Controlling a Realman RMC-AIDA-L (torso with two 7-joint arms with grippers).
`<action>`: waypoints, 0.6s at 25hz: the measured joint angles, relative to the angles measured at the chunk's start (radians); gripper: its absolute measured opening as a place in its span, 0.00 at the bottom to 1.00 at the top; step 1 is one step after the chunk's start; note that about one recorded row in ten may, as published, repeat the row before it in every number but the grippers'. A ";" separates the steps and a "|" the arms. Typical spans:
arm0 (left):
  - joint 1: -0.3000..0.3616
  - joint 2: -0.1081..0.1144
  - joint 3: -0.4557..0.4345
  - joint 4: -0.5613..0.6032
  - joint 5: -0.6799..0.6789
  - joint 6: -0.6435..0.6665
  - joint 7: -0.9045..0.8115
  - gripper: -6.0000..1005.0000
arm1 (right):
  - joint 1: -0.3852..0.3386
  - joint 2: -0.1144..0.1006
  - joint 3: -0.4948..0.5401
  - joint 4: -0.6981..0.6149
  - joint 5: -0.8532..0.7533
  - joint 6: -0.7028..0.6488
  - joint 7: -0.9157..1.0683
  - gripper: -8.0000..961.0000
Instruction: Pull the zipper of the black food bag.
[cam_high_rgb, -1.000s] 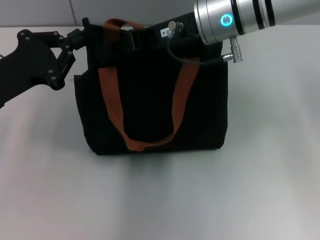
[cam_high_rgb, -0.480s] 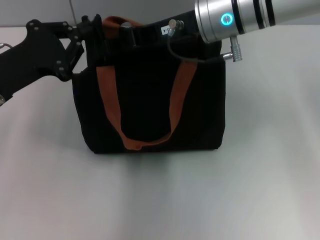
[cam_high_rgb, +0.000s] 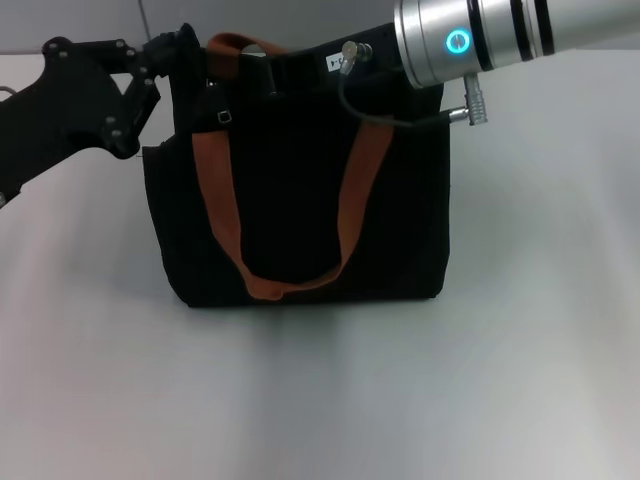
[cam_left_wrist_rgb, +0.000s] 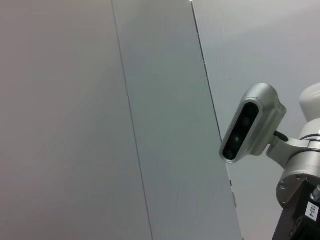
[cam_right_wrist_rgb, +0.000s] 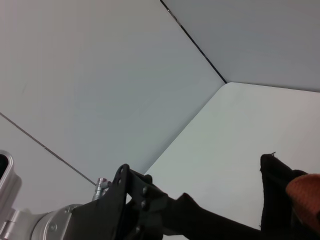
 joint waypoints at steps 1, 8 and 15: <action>-0.003 -0.003 0.001 0.000 0.000 0.000 0.000 0.01 | 0.000 0.000 -0.001 -0.001 0.000 0.000 0.000 0.37; 0.000 -0.005 -0.007 0.000 0.000 -0.002 0.000 0.01 | -0.009 0.000 -0.001 -0.004 -0.005 -0.002 -0.001 0.37; 0.008 -0.002 -0.018 -0.003 0.000 0.003 0.000 0.01 | -0.053 0.000 -0.002 -0.061 -0.002 -0.008 -0.020 0.11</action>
